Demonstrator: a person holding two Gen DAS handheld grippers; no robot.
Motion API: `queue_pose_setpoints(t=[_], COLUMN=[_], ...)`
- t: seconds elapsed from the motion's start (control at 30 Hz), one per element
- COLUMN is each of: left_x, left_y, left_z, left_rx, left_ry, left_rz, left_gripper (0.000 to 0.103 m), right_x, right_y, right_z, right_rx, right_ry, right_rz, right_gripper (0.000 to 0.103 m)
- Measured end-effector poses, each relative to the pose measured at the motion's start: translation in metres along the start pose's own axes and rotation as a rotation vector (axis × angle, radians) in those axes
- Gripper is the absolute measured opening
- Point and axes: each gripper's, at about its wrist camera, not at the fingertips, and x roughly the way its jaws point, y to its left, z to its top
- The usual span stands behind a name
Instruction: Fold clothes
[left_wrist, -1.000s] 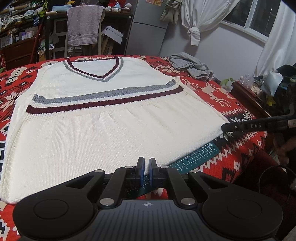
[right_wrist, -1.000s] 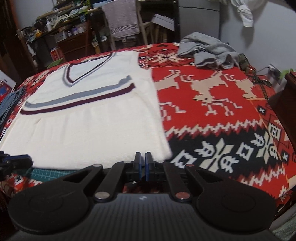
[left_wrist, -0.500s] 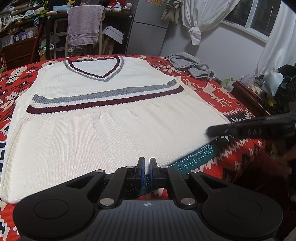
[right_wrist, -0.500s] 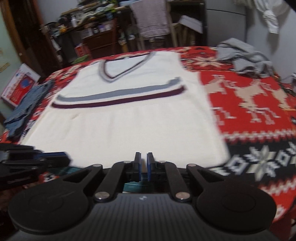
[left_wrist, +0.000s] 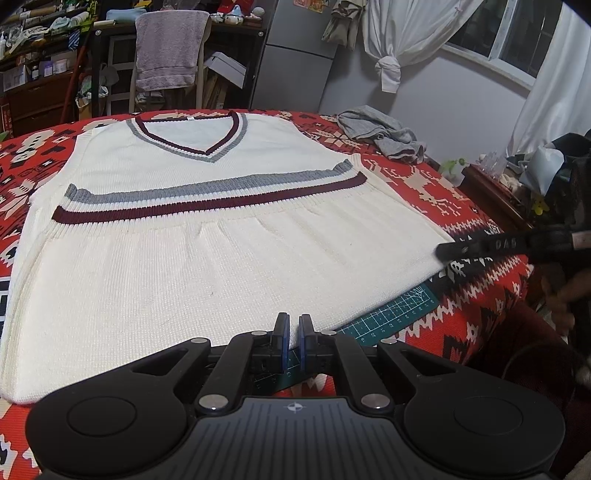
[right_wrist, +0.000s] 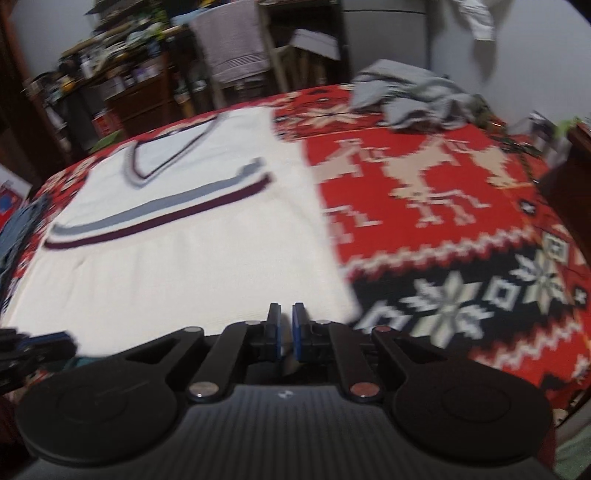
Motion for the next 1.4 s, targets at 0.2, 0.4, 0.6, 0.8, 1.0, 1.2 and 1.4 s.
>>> queue_pose_setpoints(t=[0.2,0.4,0.6,0.8,1.0,1.2,1.4], left_x=[0.0,-0.003,-0.012,-0.024,-0.034,-0.053,-0.074], left_y=[-0.001,-0.001,0.011,0.029,0.05,0.074,0.111], left_z=[0.001,0.0,-0.002,-0.005,-0.01,-0.015,-0.024], left_rx=[-0.004,-0.012,-0.066,-0.141,-0.233,-0.327,-0.453], left_ry=[-0.002,-0.003,-0.016,-0.036,-0.039,-0.042,-0.055], left_rz=[0.008,0.017,0.032,0.072,0.127,0.2,0.282], left_gripper=[0.005,0.005,0.005,0.005,0.005,0.005,0.005], right_x=[-0.001,0.0,0.001,0.002,0.007,0.008,0.006], right_y=[0.016,0.085,0.15,0.171,0.148,0.131,0.121], right_z=[-0.003,-0.021,-0.038,-0.035,-0.029,-0.022,-0.018], right_rx=[-0.076,-0.203,-0.337,-0.352,-0.295,-0.261,-0.241], right_ry=[0.004,0.039,0.068,0.071,0.083,0.065,0.052], right_rz=[0.014,0.165,0.279,0.33,0.293,0.256,0.239], right_gripper=[0.009,0.009,0.009,0.009,0.009,0.009,0.009])
